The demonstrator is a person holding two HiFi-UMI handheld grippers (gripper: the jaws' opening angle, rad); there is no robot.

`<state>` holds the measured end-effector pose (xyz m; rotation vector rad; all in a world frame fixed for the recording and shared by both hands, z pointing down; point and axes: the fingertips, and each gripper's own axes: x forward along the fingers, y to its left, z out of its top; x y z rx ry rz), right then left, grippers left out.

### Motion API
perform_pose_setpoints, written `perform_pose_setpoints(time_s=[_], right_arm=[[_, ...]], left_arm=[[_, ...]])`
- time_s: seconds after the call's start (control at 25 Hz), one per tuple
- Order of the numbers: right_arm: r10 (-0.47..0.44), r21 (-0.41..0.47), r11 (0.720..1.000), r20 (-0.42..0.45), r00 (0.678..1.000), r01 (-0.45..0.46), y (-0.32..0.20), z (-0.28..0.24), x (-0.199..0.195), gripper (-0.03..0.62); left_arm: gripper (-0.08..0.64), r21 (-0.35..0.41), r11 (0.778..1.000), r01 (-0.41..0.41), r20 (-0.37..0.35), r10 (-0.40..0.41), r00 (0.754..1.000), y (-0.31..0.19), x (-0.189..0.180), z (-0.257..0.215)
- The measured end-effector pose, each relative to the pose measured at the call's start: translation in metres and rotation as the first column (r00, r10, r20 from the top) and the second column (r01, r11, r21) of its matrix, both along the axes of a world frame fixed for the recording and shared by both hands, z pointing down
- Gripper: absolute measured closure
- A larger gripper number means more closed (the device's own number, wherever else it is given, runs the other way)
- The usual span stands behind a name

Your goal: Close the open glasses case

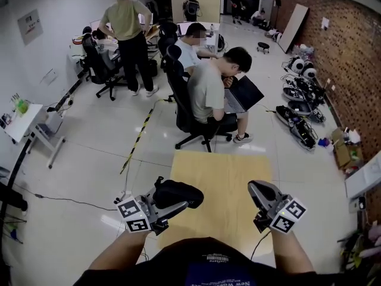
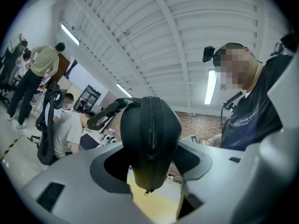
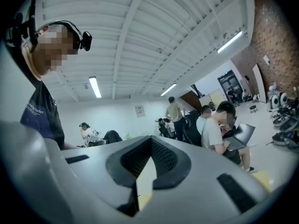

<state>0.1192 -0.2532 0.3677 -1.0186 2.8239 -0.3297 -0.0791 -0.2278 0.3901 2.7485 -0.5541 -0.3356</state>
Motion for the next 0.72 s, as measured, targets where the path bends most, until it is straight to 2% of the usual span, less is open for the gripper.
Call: perform_pose_setpoints(time_s=[0.36, 0.72], right_arm=[[0.001, 0.02, 1.0, -0.087, 0.996, 0.001, 0.005, 0.006, -0.007, 0.607], [-0.027, 0.026, 0.999, -0.113, 0.993, 0.03, 0.01, 0.009, -0.013, 0.607]], left_arm=[[0.29, 0.018, 1.0, -0.019, 0.004, 0.019, 1.0, 0.002, 0.008, -0.004], [0.29, 0.045, 0.998, -0.037, 0.021, 0.036, 0.999, 0.008, 0.017, -0.009]])
